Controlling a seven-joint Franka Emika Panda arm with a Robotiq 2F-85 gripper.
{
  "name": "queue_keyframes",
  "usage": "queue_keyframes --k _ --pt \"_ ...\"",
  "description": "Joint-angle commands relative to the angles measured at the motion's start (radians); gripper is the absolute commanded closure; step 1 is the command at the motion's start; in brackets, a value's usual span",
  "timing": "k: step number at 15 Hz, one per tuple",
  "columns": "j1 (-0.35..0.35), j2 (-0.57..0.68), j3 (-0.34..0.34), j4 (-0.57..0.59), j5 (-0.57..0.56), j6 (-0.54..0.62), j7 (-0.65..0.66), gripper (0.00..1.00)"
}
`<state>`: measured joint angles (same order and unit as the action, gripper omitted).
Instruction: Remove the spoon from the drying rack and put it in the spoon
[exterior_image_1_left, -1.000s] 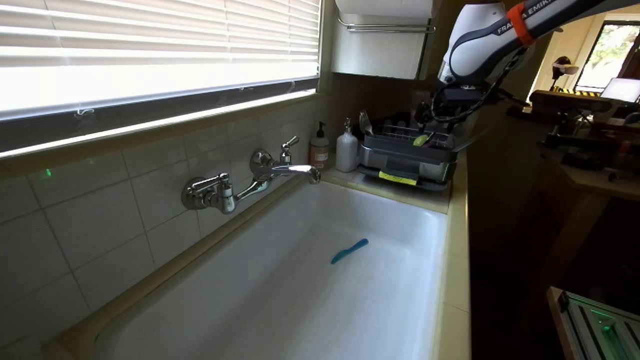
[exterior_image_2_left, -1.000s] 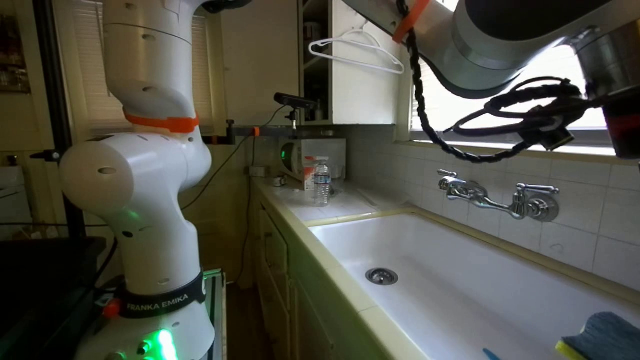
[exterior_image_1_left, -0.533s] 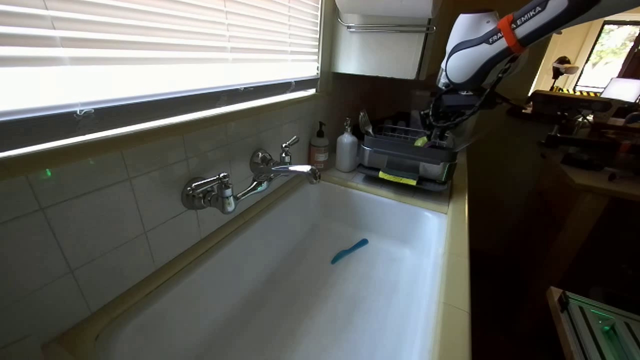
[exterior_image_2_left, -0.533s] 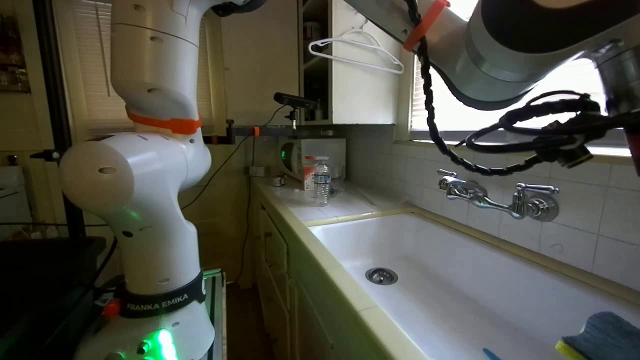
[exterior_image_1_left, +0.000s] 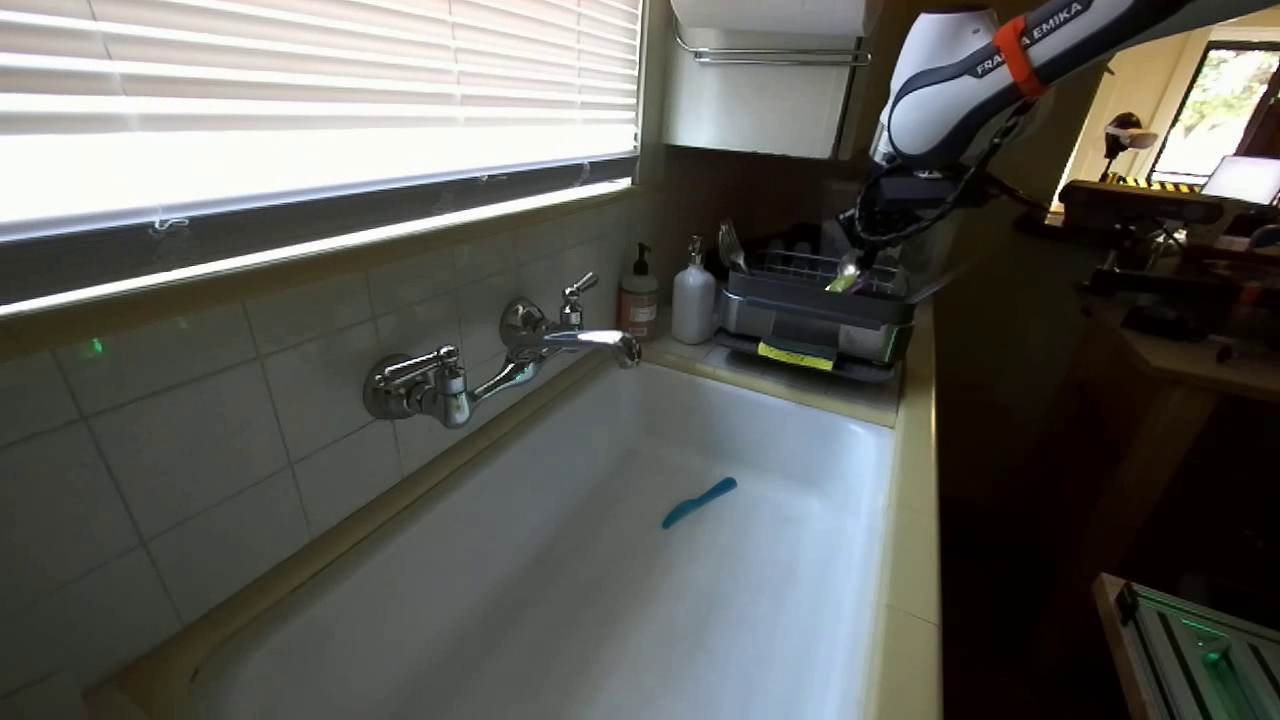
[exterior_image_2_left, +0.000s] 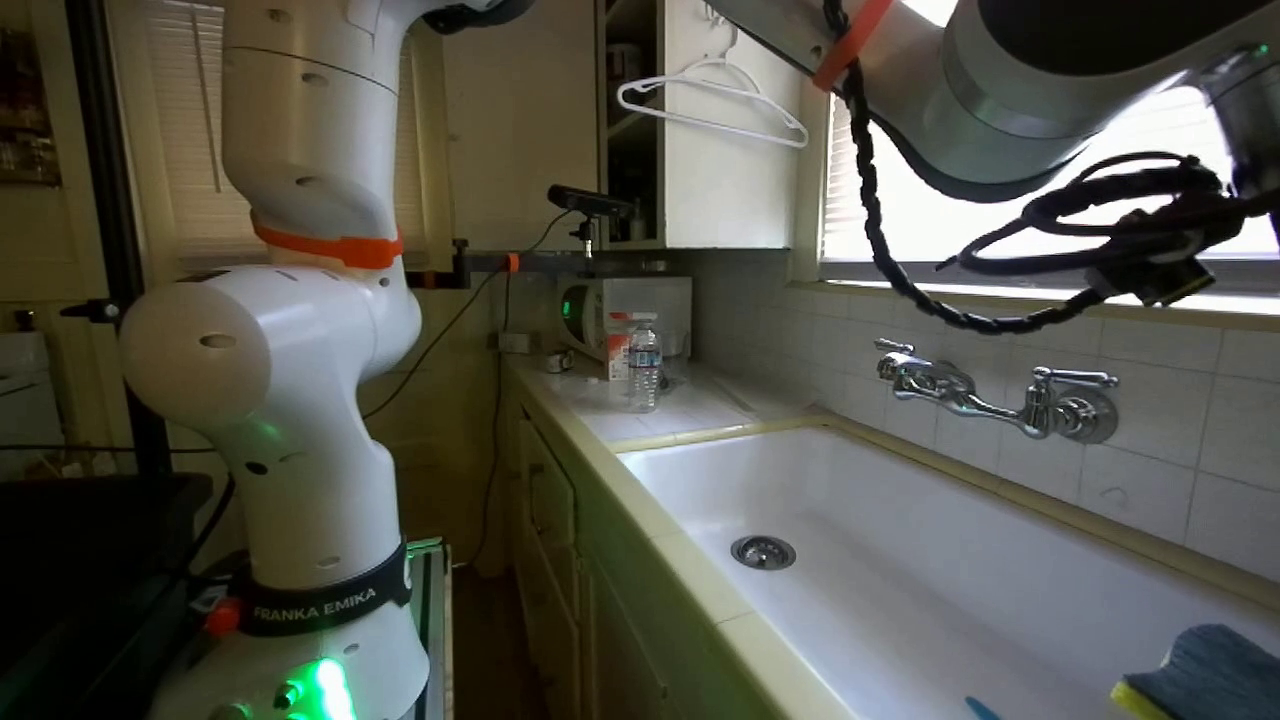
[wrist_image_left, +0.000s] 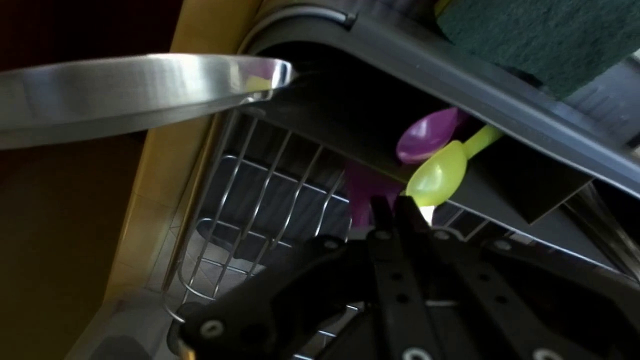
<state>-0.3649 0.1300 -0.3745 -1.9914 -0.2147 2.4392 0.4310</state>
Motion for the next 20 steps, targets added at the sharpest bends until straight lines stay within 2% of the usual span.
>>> queue_keyframes --k 1,15,20 --pt "0.019 -0.004 -0.017 0.0 -0.035 0.004 0.031 0.99" --pt "0.046 -0.102 -0.007 -0.006 -0.257 -0.041 0.116 0.99" --pt "0.041 -0.102 0.012 -0.004 -0.241 -0.054 0.109 0.99"
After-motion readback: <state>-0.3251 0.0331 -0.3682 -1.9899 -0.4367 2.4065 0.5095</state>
